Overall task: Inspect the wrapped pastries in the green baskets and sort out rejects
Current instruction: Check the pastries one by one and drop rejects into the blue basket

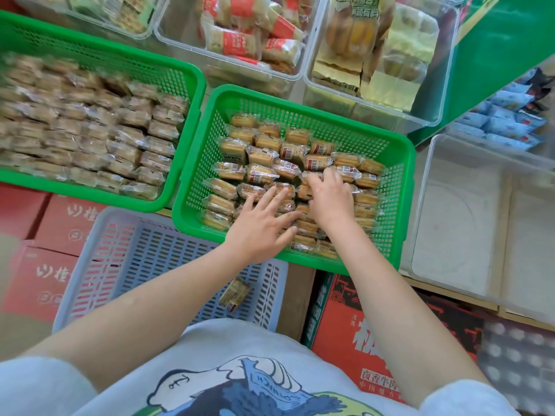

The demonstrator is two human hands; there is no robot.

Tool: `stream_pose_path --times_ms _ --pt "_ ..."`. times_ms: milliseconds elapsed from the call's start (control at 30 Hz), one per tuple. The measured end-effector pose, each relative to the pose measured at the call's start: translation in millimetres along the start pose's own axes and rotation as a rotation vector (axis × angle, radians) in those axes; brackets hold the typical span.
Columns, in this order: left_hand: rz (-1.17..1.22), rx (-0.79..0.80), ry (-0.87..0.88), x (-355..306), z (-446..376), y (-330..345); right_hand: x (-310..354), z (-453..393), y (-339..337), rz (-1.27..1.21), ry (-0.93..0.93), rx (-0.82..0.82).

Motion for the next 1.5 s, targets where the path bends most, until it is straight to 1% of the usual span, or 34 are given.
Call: stream_pose_path --times_ms 100,233,367,500,567,700,833,967,1067,1133,1233,1333,1500 --pt "0.005 -0.002 -0.005 0 0 0 3 -1 -2 0.041 0.005 -0.008" --pt "0.002 -0.007 -0.003 0 1 0 7 1 -4 0.071 -0.015 0.034" --pt "0.006 -0.029 -0.005 0 3 0 0 1 -2 -0.043 -0.039 0.014" --pt "0.007 -0.034 -0.010 0 3 -1 -6 8 -5 -0.200 -0.008 0.023" --pt "0.005 -0.023 -0.013 -1 3 -1 -7 10 -7 -0.210 0.002 0.002" --pt "0.000 -0.021 -0.009 -1 4 0 -4 10 -7 -0.115 -0.035 0.049" --pt "-0.006 -0.034 -0.005 0 5 0 6 5 -5 0.036 -0.048 0.007" --pt "-0.007 -0.039 -0.009 -1 3 1 18 1 -9 0.271 -0.139 -0.052" --pt "-0.008 -0.046 -0.008 0 2 2 19 0 -8 0.343 -0.183 -0.038" --pt "-0.006 -0.048 -0.007 0 2 3 17 -2 -6 0.303 -0.191 -0.030" --pt "-0.003 -0.046 -0.008 1 1 3 11 -3 -7 0.167 -0.179 -0.024" --pt "-0.003 -0.049 -0.007 0 2 1 5 -3 -9 0.041 -0.169 0.020" --pt "0.005 -0.045 -0.011 -1 3 -1 4 -2 -10 0.022 -0.176 0.056"
Point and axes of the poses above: each hand's wrist, its own z-axis away from the middle knuckle, its own y-axis out of the palm, x = y × z, the point moved 1 cm from there along -z, towards the middle knuckle, and after that the axes turned 7 degrees about z, right-handed, at the moved point
